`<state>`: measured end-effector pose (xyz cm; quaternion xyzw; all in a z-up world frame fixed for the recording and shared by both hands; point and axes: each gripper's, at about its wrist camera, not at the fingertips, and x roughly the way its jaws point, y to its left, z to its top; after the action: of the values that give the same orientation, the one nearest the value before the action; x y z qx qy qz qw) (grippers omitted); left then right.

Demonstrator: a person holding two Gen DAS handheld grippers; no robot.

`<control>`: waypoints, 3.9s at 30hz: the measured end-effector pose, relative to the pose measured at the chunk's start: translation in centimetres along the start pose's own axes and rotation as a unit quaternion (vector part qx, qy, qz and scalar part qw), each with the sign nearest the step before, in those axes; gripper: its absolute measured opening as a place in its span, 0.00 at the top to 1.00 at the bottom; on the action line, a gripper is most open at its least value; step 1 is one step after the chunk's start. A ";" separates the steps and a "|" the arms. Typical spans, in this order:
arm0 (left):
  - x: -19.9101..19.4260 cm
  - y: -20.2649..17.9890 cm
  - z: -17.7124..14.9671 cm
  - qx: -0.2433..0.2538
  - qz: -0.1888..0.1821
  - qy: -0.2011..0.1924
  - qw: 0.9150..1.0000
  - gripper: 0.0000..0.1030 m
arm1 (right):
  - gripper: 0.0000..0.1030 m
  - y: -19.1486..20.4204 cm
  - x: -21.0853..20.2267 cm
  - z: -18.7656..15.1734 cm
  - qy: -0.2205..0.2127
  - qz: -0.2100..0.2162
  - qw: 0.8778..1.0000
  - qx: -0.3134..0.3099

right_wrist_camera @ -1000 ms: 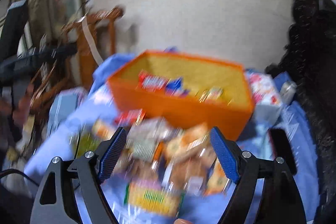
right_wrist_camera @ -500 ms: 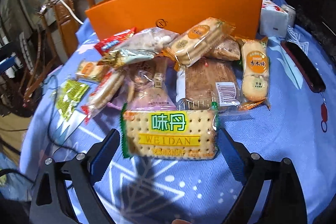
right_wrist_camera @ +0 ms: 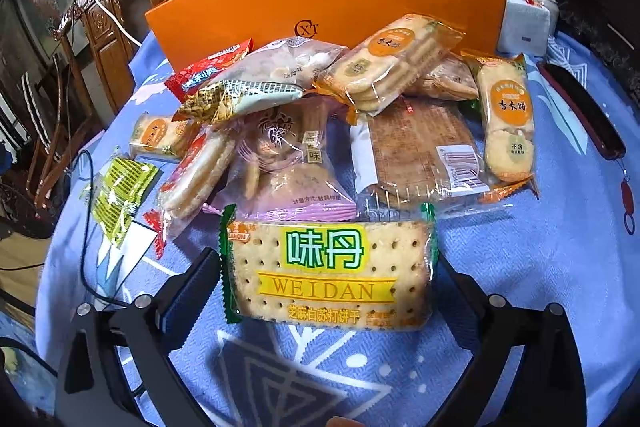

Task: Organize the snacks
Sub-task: 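Grasp the WEIDAN cracker pack with the right tool while the left tool grasps the rice-cake bag, then lower the cracker pack into the box with the right tool while the left tool drops the rice-cake bag in, then grasp a rice cake bag with the right tool while the left grasps round bread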

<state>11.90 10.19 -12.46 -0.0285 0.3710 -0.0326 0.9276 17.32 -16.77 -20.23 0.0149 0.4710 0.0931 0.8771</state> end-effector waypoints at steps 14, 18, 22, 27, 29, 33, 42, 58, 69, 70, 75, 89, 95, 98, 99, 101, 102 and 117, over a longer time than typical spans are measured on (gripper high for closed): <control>5.2 -3.9 1.1 0.134 -0.020 -0.008 0.991 0.04 | 0.09 -0.6 -0.9 -1.4 0.001 0.002 1.000 0.020; 9.4 -4.8 2.5 0.200 -0.070 0.007 0.977 0.04 | 0.09 -0.9 -1.1 -1.7 0.007 0.005 1.000 0.023; 12.7 -5.1 3.1 0.257 -0.134 0.031 0.957 0.04 | 0.08 -1.1 -0.9 -1.5 0.012 0.013 0.999 0.027; 16.3 -5.4 3.0 0.322 -0.170 0.075 0.929 0.04 | 0.08 -1.7 -0.8 -1.0 0.018 0.020 0.999 0.040; 17.7 -5.4 2.7 0.340 -0.174 0.090 0.920 0.07 | 0.08 -1.6 -0.7 -0.9 0.020 0.017 0.999 0.039; 19.2 -4.8 3.2 0.328 -0.197 0.109 0.917 0.35 | 0.08 -1.4 -0.5 -0.8 0.024 0.011 0.999 0.035; 17.2 -3.8 2.0 0.293 -0.183 0.103 0.933 0.65 | 0.09 -1.3 -0.5 -0.8 0.025 0.008 0.999 0.041; 8.0 -4.0 1.0 0.178 -0.152 0.049 0.971 0.65 | 0.09 -1.7 -4.9 -1.8 -0.010 0.008 0.999 0.051; 2.5 -5.5 8.9 0.140 -0.138 -0.032 0.980 0.65 | 0.09 -1.6 -10.7 5.3 -0.104 0.018 0.994 0.009; 2.5 -5.7 9.9 0.137 -0.139 -0.038 0.980 0.65 | 0.09 -1.7 -11.3 6.7 -0.118 0.019 0.993 0.006; 3.0 -7.4 15.0 0.116 -0.137 -0.061 0.982 0.65 | 0.09 -2.4 -11.8 12.3 -0.154 0.021 0.988 0.006; 8.9 -11.2 23.2 0.091 -0.039 -0.073 0.992 0.05 | 0.04 -3.1 -7.7 23.5 -0.185 -0.019 0.982 -0.002; 8.1 -10.1 20.0 0.071 -0.041 -0.049 0.995 0.04 | 0.04 -4.1 -8.0 20.7 -0.178 -0.016 0.984 0.016; 7.7 -8.8 17.1 0.063 -0.035 -0.037 0.997 0.04 | 0.04 -5.1 -8.4 17.5 -0.167 -0.014 0.985 0.033; 7.3 -8.2 15.7 0.056 -0.033 -0.035 0.997 0.04 | 0.04 -5.4 -8.5 16.4 -0.164 -0.013 0.986 0.039; 6.7 -7.3 13.6 0.051 -0.035 -0.029 0.998 0.04 | 0.04 -5.8 -8.4 14.1 -0.153 -0.011 0.987 0.046; 6.4 -6.7 12.2 0.045 -0.035 -0.021 0.998 0.04 | 0.04 -5.8 -8.2 12.9 -0.148 -0.008 0.988 0.049; 4.5 -4.8 2.2 -0.008 -0.060 0.026 0.998 0.04 | 0.04 -5.6 -4.0 3.4 -0.057 0.000 0.995 0.076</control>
<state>16.49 5.12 -13.66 -0.0568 0.3927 -0.0859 0.9139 18.76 -22.75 -15.65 0.0866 0.4255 0.0556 0.8991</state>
